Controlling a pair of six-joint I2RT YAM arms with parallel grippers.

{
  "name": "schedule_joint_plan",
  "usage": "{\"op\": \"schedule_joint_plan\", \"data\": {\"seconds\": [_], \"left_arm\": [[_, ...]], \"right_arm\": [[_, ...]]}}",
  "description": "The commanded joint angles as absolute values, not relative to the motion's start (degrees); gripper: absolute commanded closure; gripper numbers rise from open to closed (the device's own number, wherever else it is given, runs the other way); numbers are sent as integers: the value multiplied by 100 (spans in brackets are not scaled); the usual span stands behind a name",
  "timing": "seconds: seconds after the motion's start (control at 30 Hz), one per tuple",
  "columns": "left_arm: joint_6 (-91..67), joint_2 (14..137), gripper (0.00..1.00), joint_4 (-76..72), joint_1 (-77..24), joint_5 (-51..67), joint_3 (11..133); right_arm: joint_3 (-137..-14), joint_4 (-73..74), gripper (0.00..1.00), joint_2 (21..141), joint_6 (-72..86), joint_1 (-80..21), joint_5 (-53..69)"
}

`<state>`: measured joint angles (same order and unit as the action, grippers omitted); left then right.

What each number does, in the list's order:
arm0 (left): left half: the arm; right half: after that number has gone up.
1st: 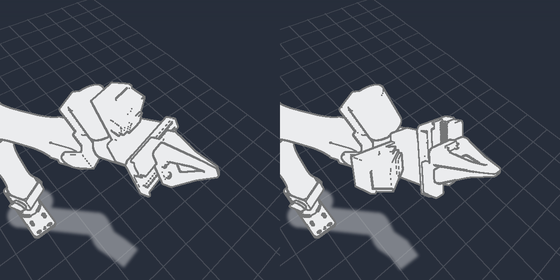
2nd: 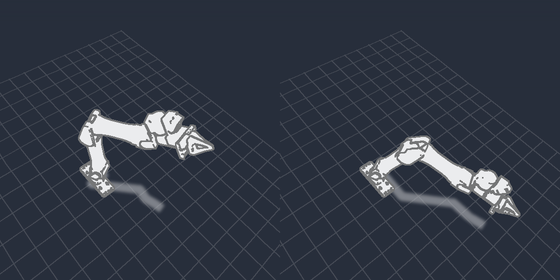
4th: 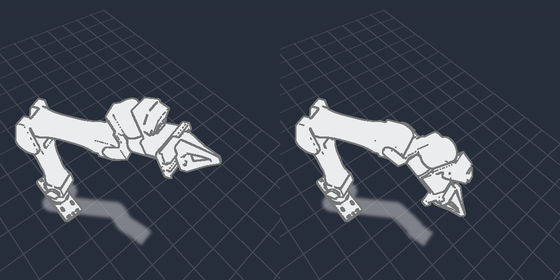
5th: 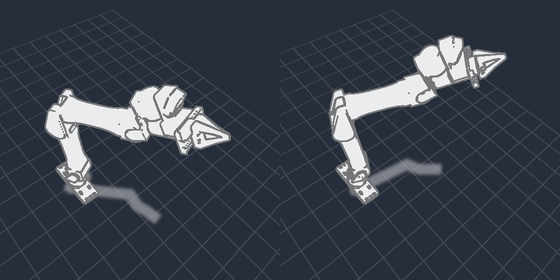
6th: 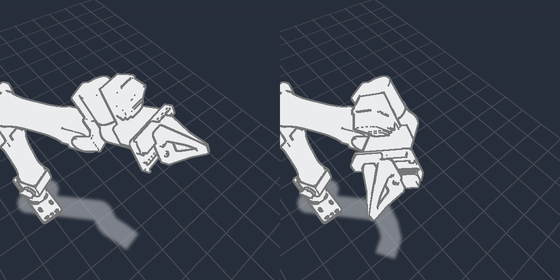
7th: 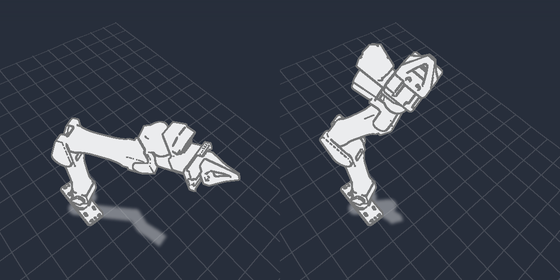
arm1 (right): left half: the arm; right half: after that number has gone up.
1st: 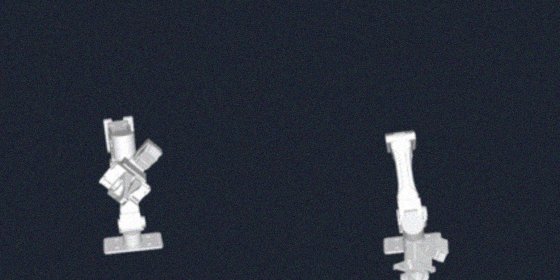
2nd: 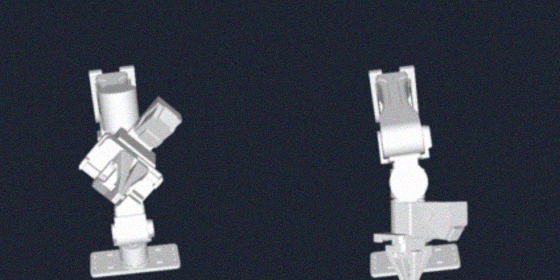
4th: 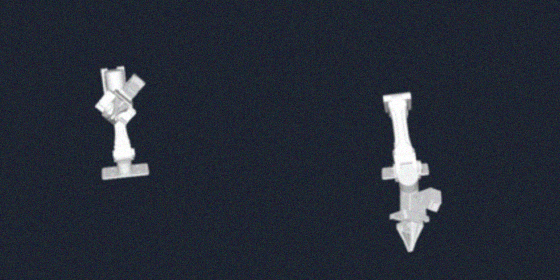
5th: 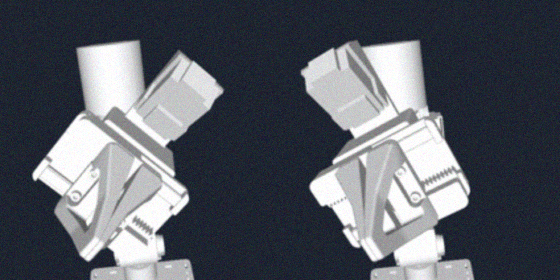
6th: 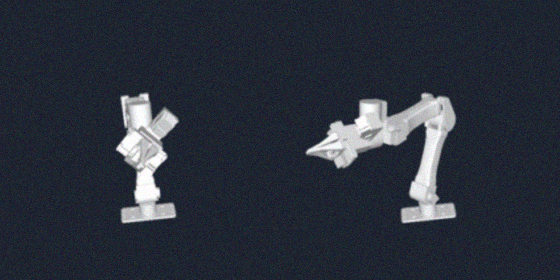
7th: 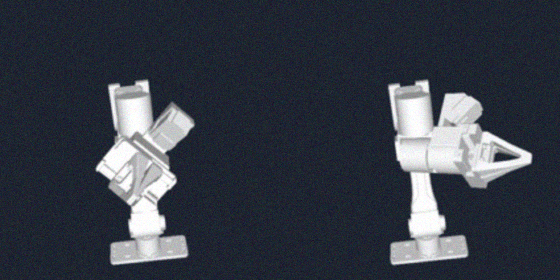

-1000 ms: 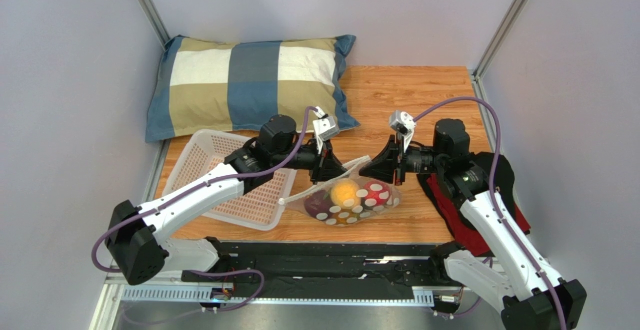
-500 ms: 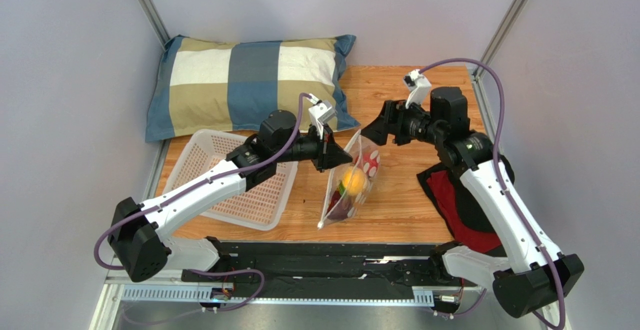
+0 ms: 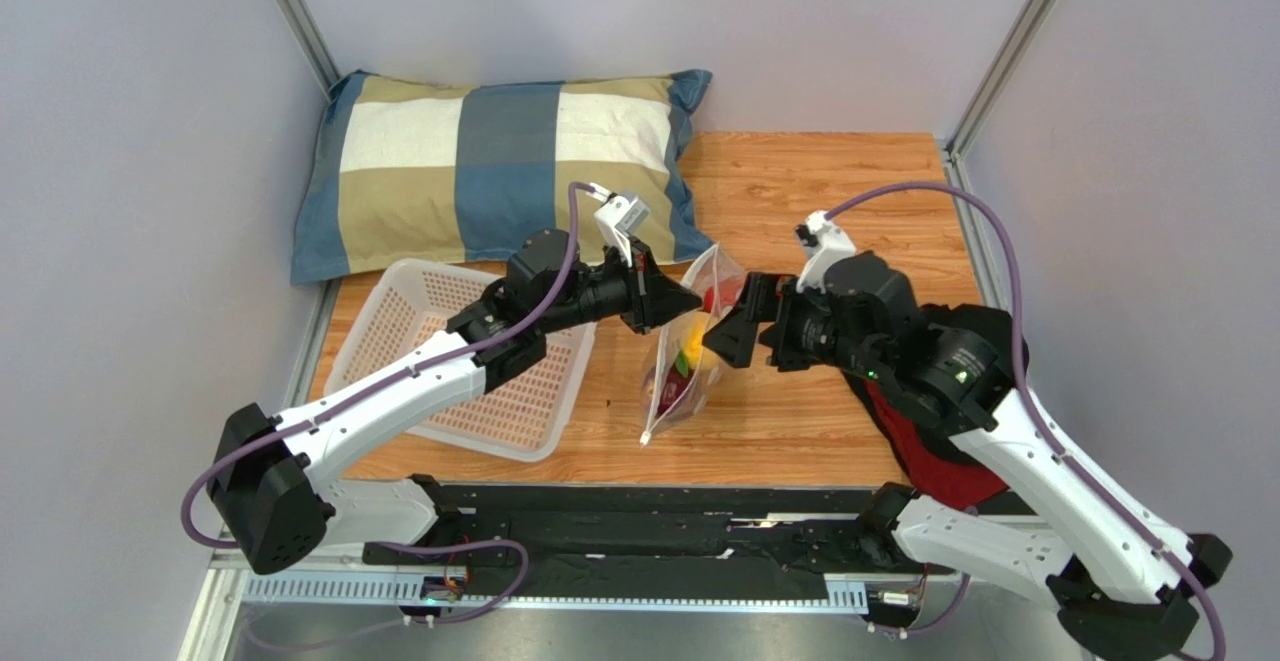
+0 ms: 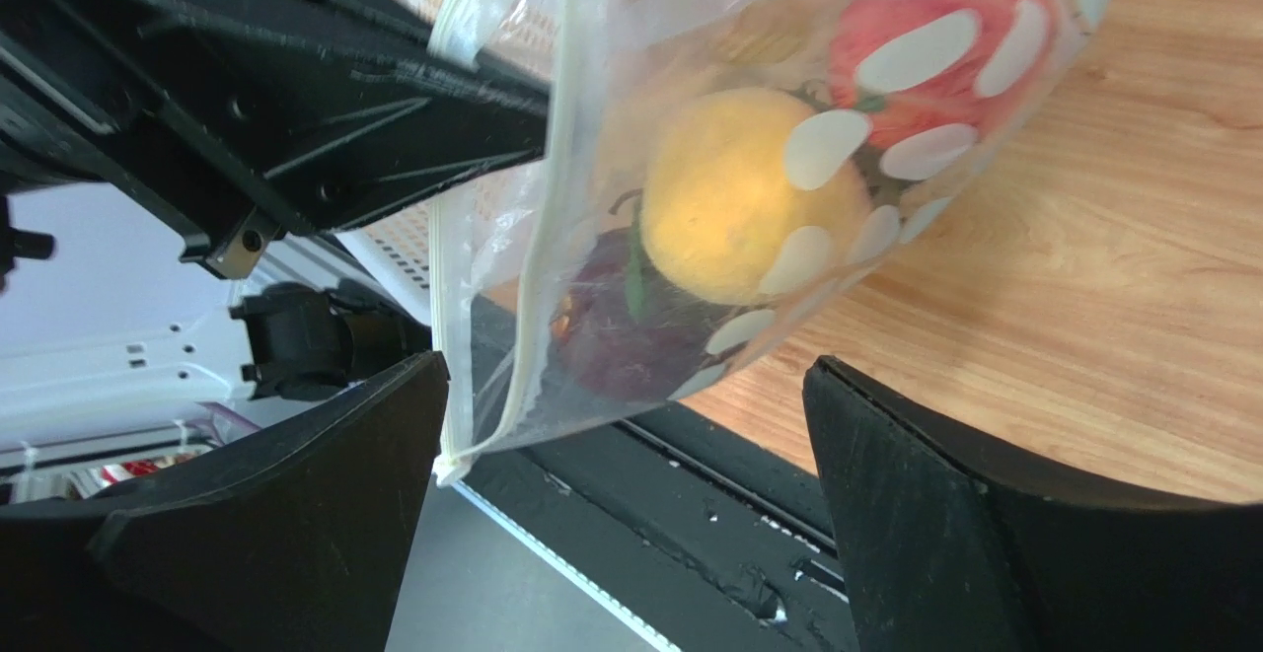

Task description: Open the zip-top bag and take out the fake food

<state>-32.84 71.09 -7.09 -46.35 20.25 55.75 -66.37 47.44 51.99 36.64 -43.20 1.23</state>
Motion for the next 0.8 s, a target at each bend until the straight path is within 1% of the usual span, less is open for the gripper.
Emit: {"op": "schedule_joint_plan", "data": {"seconds": [0.0,0.07,0.1,0.17,0.23,0.27,0.3,0.4,0.5,0.6,0.67,0.77], "left_arm": [[-3507,7163,100,-1186,-4614,1995,5730],[-3524,7119,100,-1204,-4614,1995,5695],[-3524,7102,100,-1204,-4614,1986,5669],[-3507,7014,100,-1160,-4614,1916,5625],[-3446,6970,100,-1090,-4614,1881,5607],[-3402,6926,100,-1020,-4614,1837,5616],[-3340,6917,100,-941,-4614,1811,5634],[-3322,7013,100,-836,-4614,1749,5739],[-3314,7373,100,-572,-4614,1880,6072],[-3392,7663,100,-518,-4614,1890,6223],[-3393,7821,100,-510,-4614,1968,6240],[-3052,7788,100,-107,-4623,1908,6258]], "right_arm": [[-6663,4492,7,5606,4139,-4948,-1063],[-6566,4369,12,5774,4166,-4948,-1098],[-6539,4272,18,5914,4183,-4948,-1133],[-6530,4228,26,6002,4175,-4948,-1300],[-6565,4463,63,6038,4096,-4948,-1510],[-6574,4604,84,6012,4104,-4940,-1677],[-6539,4832,100,5960,4096,-4931,-1844],[-6661,5262,100,5547,3955,-4869,-2589],[-6968,5895,100,5283,3683,-4869,-2891],[-7023,6240,100,5317,3455,-4869,-2665],[-6865,6136,100,5405,3402,-4878,-2445],[-6689,5793,100,5737,3375,-4895,-1988]]}}
